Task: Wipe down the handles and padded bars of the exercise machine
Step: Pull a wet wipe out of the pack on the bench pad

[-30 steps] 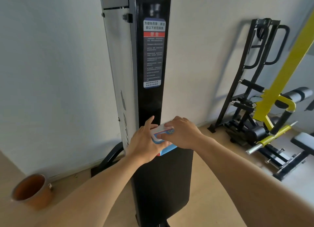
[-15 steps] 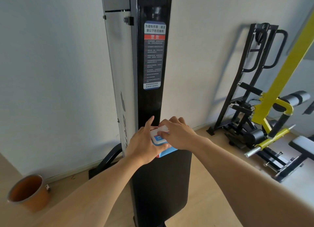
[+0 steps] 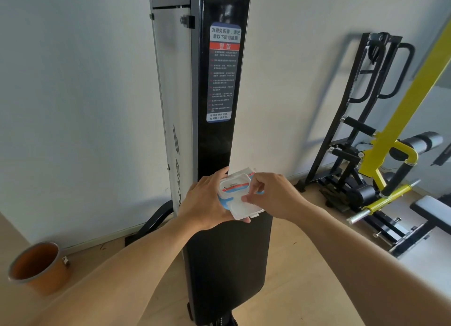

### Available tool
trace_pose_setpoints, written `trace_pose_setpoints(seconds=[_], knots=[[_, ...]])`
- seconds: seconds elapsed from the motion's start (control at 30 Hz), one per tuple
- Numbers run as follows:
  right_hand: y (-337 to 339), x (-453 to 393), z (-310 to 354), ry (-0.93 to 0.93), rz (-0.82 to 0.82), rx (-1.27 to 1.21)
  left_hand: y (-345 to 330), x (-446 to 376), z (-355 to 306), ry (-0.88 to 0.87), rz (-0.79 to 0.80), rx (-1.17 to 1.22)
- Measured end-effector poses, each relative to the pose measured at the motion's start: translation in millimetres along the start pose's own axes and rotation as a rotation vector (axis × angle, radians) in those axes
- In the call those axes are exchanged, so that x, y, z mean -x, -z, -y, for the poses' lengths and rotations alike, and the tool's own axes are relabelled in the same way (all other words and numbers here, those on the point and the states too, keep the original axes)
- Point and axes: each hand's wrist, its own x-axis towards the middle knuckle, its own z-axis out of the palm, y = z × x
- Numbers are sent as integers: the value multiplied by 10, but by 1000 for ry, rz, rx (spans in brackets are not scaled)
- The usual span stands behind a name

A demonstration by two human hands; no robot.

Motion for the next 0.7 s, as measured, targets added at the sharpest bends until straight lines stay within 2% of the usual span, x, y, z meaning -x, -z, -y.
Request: trace_pose_setpoints(seconds=[0.2,0.37,0.7], knots=[[-59,-39,49,91,-132,52,37,42,10,-42,22,31],[-137,-149,158,130,-75,129,52,64,9,-23,-8,56],[-282,-286,408,64,-119,212,-32,29,59,8,-66,-11]])
